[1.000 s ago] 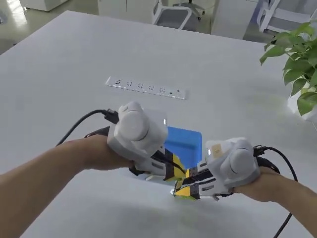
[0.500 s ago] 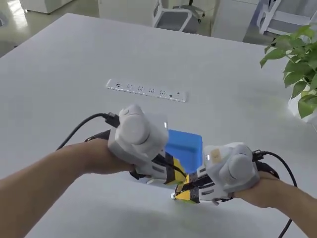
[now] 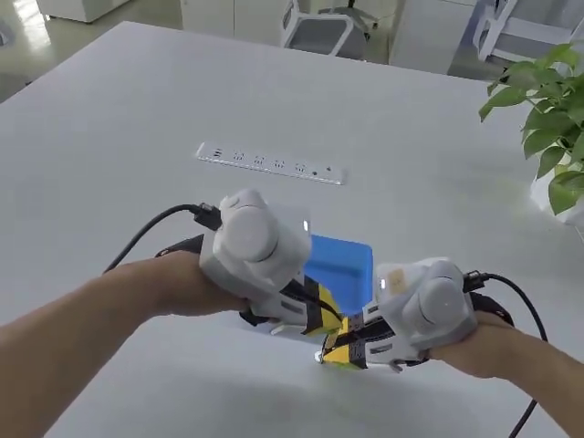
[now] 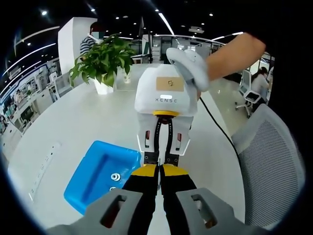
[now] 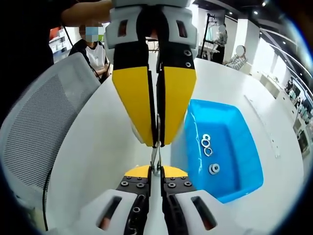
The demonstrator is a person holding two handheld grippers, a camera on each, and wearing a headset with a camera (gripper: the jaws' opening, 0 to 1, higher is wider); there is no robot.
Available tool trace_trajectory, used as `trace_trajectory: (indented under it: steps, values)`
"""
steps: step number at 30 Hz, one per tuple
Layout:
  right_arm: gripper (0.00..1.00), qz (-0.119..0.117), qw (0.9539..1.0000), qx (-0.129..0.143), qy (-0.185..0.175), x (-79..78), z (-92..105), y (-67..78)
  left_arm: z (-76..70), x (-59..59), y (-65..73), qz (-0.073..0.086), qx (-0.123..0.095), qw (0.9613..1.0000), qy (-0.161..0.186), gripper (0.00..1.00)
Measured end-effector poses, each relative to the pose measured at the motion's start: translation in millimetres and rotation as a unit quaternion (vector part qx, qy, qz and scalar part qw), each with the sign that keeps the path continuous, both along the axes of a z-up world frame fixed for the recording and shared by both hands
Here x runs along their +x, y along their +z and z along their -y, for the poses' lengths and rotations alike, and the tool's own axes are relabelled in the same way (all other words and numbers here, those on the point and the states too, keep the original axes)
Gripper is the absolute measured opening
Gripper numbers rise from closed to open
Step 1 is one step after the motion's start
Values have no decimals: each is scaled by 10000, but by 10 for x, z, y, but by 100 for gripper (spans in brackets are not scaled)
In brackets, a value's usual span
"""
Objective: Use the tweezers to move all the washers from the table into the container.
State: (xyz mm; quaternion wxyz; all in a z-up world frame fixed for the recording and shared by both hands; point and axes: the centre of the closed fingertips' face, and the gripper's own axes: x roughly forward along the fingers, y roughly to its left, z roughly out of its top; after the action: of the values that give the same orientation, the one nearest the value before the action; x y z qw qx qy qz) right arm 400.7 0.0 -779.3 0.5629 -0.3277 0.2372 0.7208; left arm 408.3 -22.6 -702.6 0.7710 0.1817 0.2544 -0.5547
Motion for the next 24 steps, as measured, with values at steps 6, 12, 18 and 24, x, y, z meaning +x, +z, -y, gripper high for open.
trace_trajectory:
  steps: [6,12,18,24]
  values:
    - [8,13,10000,-31,4,-5,-3,0,1,17,92,29,-198,9997,101,8]
    - [8,21,10000,-58,53,-19,-5,12,-44,2,115,79,-193,9997,138,12]
    - [8,1,10000,-47,52,-36,-19,74,-116,-47,132,116,-218,9995,205,21]
    - [8,14,10000,-17,26,-25,-25,160,-219,-75,113,79,-249,9990,367,29]
